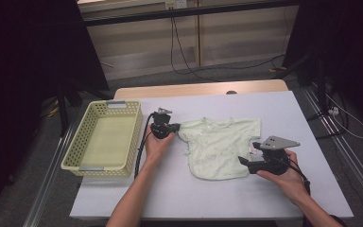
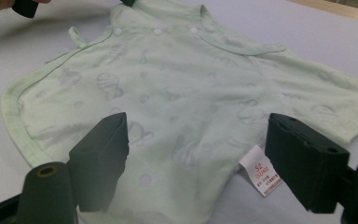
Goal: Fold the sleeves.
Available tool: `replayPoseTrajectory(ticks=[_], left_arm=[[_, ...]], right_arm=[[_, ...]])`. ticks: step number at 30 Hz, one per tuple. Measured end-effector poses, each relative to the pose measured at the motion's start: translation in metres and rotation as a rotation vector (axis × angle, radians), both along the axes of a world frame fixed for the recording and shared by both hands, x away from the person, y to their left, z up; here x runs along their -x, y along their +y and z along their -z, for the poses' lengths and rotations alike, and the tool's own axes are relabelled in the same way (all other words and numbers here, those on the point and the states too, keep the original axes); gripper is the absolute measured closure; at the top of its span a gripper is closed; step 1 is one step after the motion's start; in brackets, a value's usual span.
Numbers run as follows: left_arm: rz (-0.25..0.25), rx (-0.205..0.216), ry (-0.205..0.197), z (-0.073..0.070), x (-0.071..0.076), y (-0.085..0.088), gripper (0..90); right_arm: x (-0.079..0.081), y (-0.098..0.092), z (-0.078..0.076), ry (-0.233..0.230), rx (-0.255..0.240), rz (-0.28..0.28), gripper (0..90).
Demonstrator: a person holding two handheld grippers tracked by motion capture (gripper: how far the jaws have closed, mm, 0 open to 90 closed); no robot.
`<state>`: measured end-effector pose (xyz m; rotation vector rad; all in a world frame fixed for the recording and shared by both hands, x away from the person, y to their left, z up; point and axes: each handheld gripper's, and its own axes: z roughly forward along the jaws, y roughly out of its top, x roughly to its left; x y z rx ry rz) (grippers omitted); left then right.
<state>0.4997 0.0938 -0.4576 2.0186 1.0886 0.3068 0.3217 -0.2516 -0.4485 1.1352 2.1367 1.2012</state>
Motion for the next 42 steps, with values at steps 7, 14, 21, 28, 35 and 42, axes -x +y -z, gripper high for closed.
replayPoseTrajectory(ticks=[7,14,21,28,35,42], left_arm=[[0.017,0.008,-0.023,-0.008,0.007,-0.007,88.7],[0.037,0.033,-0.045,-0.017,0.012,-0.017,88.6],[0.068,0.039,-0.042,-0.019,0.015,-0.027,88.6],[0.097,0.047,-0.033,-0.014,0.016,-0.042,88.6],[0.105,0.051,-0.025,-0.015,0.014,-0.056,88.6],[0.12,0.038,-0.011,-0.011,0.01,-0.069,87.8]], right_arm=[[0.001,0.0,-0.002,-0.015,-0.013,-0.005,21.4],[0.004,-0.001,-0.003,-0.018,-0.034,0.007,12.5],[0.004,-0.001,-0.003,-0.018,-0.031,0.008,12.5],[0.004,-0.001,-0.003,-0.021,-0.033,0.006,13.3],[0.004,-0.002,-0.003,-0.017,-0.034,0.007,13.7],[0.005,-0.002,-0.003,-0.019,-0.034,0.007,14.1]])
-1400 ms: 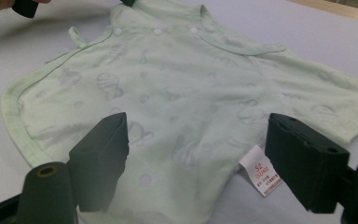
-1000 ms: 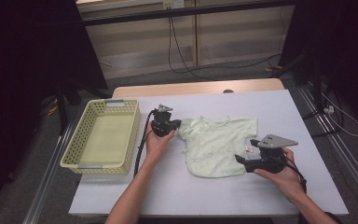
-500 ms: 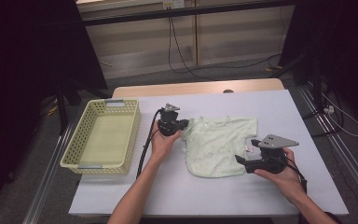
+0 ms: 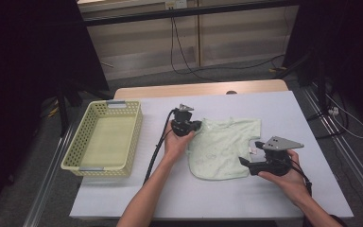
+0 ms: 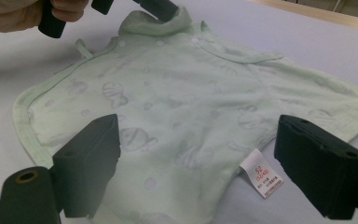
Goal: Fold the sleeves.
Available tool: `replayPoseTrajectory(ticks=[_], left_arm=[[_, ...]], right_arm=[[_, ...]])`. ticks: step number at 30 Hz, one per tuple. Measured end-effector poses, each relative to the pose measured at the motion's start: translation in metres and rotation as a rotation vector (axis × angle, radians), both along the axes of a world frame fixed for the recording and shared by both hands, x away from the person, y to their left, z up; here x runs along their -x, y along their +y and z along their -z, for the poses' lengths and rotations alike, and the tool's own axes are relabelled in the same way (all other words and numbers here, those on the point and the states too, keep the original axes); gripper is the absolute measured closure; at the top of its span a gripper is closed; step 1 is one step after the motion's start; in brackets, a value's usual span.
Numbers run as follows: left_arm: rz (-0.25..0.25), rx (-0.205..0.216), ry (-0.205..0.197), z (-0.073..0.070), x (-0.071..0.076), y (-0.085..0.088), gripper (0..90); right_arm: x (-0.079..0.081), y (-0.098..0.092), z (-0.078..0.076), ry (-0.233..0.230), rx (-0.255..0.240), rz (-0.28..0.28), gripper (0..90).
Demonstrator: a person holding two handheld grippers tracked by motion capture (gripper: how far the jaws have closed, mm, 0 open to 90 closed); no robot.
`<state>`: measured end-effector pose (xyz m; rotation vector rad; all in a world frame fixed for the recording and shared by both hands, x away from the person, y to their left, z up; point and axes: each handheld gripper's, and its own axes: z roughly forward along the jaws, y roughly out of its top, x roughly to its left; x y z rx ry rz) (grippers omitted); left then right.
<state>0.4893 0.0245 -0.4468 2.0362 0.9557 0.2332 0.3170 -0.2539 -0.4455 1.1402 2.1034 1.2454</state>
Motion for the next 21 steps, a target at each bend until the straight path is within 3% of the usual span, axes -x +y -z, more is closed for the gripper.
replayPoseTrajectory(ticks=[3,5,10,11,12,17,18,21], left_arm=[[0.025,-0.012,-0.011,0.003,0.003,-0.004,87.6],[0.043,0.001,-0.009,0.004,0.005,-0.006,86.6],[0.078,0.001,0.008,0.003,0.008,-0.008,80.2],[0.09,0.002,0.009,0.004,0.009,-0.009,79.0],[0.135,0.001,-0.005,0.003,0.011,-0.009,75.6],[0.143,0.032,-0.013,-0.003,0.015,-0.002,69.2],[0.127,0.04,-0.029,-0.008,0.016,0.005,67.5],[0.108,0.043,-0.029,-0.011,0.015,0.013,64.3]], right_arm=[[0.0,0.0,0.0,-0.001,0.001,-0.001,14.3],[0.0,0.001,0.001,0.0,0.002,-0.002,14.4],[0.0,0.001,0.001,0.0,0.005,-0.007,14.5],[0.0,0.001,0.001,-0.001,0.005,-0.006,14.5],[0.0,0.001,0.001,0.004,0.006,-0.007,14.5],[0.0,0.002,0.001,0.001,0.007,-0.009,14.5],[0.0,0.002,0.001,0.001,0.006,-0.007,14.5],[0.0,0.002,0.001,0.001,0.006,-0.007,14.6]])
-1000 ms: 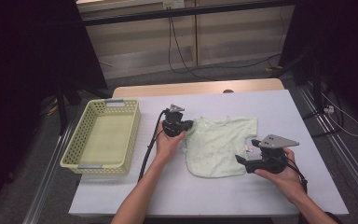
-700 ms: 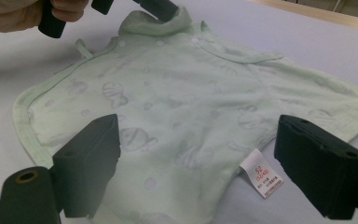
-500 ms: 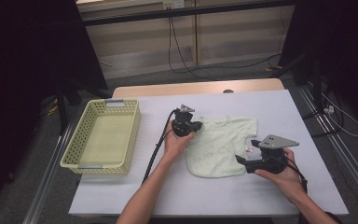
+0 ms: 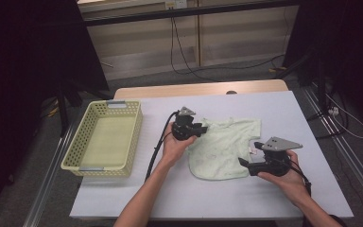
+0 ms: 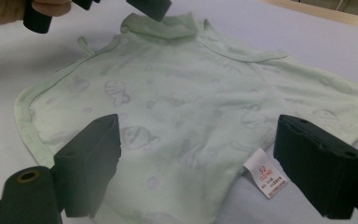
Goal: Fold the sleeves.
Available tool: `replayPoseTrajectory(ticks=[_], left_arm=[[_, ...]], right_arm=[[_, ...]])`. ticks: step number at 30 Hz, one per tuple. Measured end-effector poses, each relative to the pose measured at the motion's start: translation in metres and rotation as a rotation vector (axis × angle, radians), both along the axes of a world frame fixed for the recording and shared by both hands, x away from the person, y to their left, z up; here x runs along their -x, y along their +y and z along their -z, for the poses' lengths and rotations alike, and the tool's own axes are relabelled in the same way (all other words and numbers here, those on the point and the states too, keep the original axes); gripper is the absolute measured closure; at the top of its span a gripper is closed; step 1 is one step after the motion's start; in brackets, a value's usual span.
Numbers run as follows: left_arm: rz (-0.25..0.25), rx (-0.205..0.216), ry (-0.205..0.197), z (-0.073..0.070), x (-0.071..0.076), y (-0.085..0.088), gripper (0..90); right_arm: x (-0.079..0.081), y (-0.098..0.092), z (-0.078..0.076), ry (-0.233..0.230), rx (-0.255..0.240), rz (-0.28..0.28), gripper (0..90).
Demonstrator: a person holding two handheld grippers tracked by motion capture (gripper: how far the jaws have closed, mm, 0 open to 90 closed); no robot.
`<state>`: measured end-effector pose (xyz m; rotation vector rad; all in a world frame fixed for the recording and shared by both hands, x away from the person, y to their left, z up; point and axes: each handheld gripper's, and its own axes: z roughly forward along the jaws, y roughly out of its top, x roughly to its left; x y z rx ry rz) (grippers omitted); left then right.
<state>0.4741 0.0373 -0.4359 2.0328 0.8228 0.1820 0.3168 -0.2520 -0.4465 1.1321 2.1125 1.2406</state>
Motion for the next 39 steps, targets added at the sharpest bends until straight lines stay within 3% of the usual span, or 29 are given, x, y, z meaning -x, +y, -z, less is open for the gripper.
replayPoseTrajectory(ticks=[2,3,4,5,6,7,14,18,20,21,23,28,34,39], left_arm=[[-0.035,0.001,0.011,-0.001,-0.001,0.008,57.7],[-0.083,0.007,0.026,-0.002,-0.002,0.015,51.3],[-0.083,0.007,0.026,-0.002,-0.002,0.015,48.5],[-0.088,0.048,0.058,-0.001,-0.003,0.022,48.7],[-0.088,0.048,0.058,-0.001,-0.003,0.022,48.0],[-0.087,0.015,0.055,0.001,-0.003,0.026,47.1],[-0.082,-0.014,0.084,0.012,-0.001,0.028,48.2],[-0.036,-0.032,0.102,0.017,0.002,0.024,62.5],[-0.008,-0.024,0.108,0.015,0.004,0.024,64.3],[0.012,-0.02,0.088,0.013,0.007,0.021,73.0],[0.029,-0.046,0.054,0.009,0.011,0.019,77.5],[0.057,-0.075,0.029,0.008,0.015,0.017,80.2],[0.113,-0.088,0.0,0.009,0.022,0.012,76.1],[0.143,-0.097,0.013,0.007,0.025,0.012,76.7]], right_arm=[[0.0,0.0,0.0,0.0,0.0,0.0,14.6],[-0.001,0.001,0.0,0.001,0.002,-0.003,14.6],[-0.001,0.001,0.0,0.001,0.002,-0.003,14.6],[-0.001,0.002,0.001,0.005,0.006,-0.006,14.5],[-0.001,0.002,0.001,0.005,0.006,-0.006,14.5],[-0.001,0.002,0.001,0.006,0.006,-0.007,14.6],[-0.001,0.001,0.001,0.004,0.006,-0.003,14.6],[-0.001,0.001,0.001,0.003,0.006,-0.003,14.6],[-0.001,0.001,0.001,0.002,0.007,-0.004,14.5],[-0.002,0.001,0.001,0.007,0.008,-0.004,14.5],[-0.001,0.001,0.001,0.006,0.009,-0.005,14.5],[-0.001,0.001,0.001,0.006,0.008,-0.005,14.5],[-0.002,0.001,0.001,0.01,0.009,-0.003,14.6],[-0.001,0.001,0.001,0.004,0.008,-0.003,14.5]])
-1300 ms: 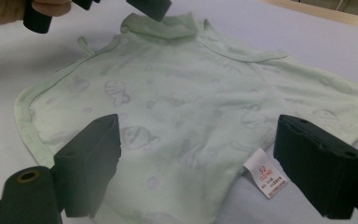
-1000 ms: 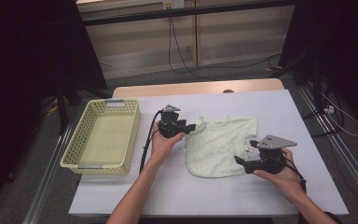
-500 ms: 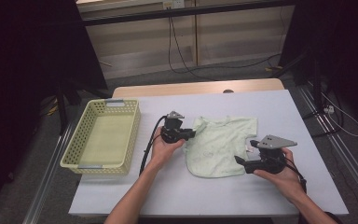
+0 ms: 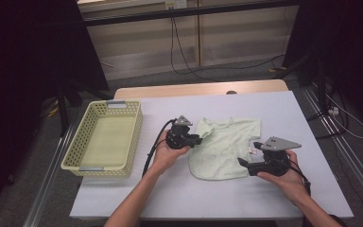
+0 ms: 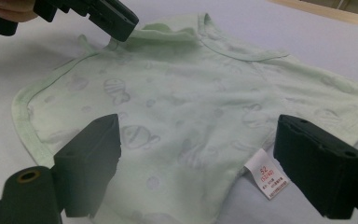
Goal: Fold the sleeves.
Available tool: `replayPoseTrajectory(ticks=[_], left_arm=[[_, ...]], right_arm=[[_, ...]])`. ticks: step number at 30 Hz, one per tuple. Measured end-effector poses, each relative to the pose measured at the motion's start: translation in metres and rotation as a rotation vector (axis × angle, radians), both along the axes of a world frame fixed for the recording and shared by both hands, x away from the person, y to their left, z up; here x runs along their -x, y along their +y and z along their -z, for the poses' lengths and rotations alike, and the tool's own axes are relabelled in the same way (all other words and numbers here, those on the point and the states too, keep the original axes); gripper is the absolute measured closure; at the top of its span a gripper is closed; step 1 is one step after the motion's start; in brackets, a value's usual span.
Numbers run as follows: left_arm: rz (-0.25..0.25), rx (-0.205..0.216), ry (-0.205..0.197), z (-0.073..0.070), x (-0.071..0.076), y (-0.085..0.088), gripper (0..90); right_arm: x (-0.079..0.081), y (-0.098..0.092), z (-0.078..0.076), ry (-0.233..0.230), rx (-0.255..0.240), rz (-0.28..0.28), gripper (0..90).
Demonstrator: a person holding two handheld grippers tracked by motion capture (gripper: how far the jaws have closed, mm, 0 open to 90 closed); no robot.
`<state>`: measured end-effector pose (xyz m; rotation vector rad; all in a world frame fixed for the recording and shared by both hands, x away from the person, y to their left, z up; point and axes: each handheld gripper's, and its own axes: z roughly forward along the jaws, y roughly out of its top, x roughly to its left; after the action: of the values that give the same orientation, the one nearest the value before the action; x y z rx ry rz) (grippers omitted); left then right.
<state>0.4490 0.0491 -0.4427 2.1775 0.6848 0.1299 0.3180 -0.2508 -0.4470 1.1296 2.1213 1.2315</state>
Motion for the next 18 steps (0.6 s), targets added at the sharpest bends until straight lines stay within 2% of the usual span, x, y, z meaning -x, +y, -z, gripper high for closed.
replayPoseTrajectory(ticks=[3,5,6,8,9,10,11,12,15,16,17,18], left_arm=[[0.009,-0.011,-0.005,0.0,0.001,0.0,78.2],[0.027,-0.083,-0.048,0.004,0.003,-0.002,78.0],[0.027,-0.083,-0.048,0.004,0.003,-0.002,78.5],[0.025,-0.112,-0.081,0.007,0.004,-0.004,79.7],[0.025,-0.112,-0.081,0.007,0.004,-0.004,80.2],[0.039,-0.189,-0.149,0.007,0.007,-0.008,80.4],[0.039,-0.189,-0.149,0.007,0.007,-0.008,80.2],[0.037,-0.202,-0.171,0.009,0.008,-0.01,80.2],[0.019,-0.189,-0.165,0.011,0.006,-0.011,80.8],[0.0,-0.174,-0.148,0.013,0.003,-0.009,80.7],[0.0,-0.174,-0.148,0.013,0.003,-0.009,80.7],[-0.012,-0.144,-0.129,0.014,0.001,-0.008,80.7]], right_arm=[[0.0,0.0,0.0,-0.001,0.0,-0.002,14.6],[0.0,0.0,0.0,0.002,-0.001,-0.002,14.6],[0.0,0.0,0.0,0.002,-0.001,-0.002,14.6],[-0.001,0.0,0.0,0.003,0.003,-0.001,14.6],[-0.001,0.0,0.0,0.003,0.003,-0.001,14.6],[-0.001,0.0,0.0,0.002,0.001,0.0,14.6],[-0.001,0.0,0.0,0.002,0.001,0.0,14.6],[-0.001,0.0,0.0,0.003,0.001,0.001,14.6],[-0.001,0.0,0.0,0.003,0.004,0.003,14.7],[-0.001,0.0,0.0,0.002,0.004,0.004,14.8],[-0.001,0.0,0.0,0.002,0.004,0.004,14.8],[-0.001,0.0,0.0,0.001,0.004,0.004,14.8]])
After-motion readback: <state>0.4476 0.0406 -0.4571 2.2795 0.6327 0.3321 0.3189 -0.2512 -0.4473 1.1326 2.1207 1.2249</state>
